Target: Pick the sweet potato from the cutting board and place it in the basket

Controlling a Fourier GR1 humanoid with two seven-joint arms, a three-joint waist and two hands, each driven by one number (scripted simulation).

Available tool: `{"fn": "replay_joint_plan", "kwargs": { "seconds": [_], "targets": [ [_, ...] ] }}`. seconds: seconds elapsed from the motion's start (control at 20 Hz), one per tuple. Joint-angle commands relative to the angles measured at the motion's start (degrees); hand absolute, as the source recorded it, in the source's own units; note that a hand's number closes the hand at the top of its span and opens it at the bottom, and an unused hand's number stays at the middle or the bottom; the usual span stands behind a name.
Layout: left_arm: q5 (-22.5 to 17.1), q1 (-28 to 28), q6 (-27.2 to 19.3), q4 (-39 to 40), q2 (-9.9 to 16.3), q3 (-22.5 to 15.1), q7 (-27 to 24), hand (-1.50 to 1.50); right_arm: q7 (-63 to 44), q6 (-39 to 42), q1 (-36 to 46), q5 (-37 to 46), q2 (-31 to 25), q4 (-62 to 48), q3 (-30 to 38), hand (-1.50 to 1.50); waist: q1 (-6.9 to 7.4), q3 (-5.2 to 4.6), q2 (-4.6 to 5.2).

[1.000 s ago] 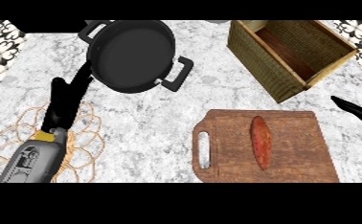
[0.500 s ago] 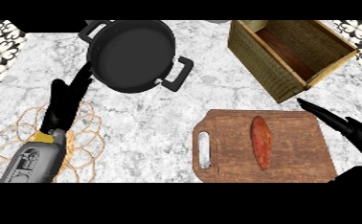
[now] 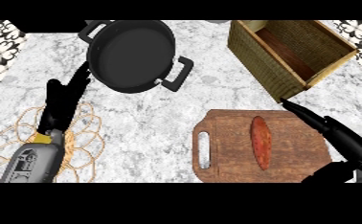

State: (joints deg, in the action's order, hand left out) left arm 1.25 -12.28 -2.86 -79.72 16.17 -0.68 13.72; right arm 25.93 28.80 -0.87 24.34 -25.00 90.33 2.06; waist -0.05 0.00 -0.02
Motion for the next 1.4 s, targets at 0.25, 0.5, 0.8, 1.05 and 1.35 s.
{"fn": "replay_joint_plan", "kwargs": {
  "seconds": [0.25,0.5,0.8,1.05,1.35],
  "targets": [
    [2.79,-1.83,2.36,3.83,-2.24,2.41,-2.13,0.0,2.51,-1.05,3.1,5.34,4.09,-5.74,-0.2,-1.5,-0.03,0.0,0.01],
    [3.13,0.63,2.05,-4.46,-2.19,1.95,4.19,0.0,-1.49,-1.56,2.05,8.1,7.18,-2.86,-3.63,-1.5,0.15,0.01,-0.06],
    [4.4,-0.29,2.99,0.45,-3.81,3.89,-1.25,0.0,2.03,-0.33,3.42,9.51,6.54,-7.53,-1.94,-1.5,0.0,0.0,0.0],
    [3.79,-2.71,4.41,2.32,-2.4,6.26,-0.12,0.0,2.82,-4.27,3.16,12.41,9.29,-10.89,-3.89,-1.5,-0.02,0.0,0.02],
    [6.63,-1.78,3.2,3.27,-4.83,5.06,-0.99,0.0,3.46,-6.91,5.78,15.15,11.78,-16.01,-4.93,-1.5,0.02,0.0,0.04]
  ]
}}
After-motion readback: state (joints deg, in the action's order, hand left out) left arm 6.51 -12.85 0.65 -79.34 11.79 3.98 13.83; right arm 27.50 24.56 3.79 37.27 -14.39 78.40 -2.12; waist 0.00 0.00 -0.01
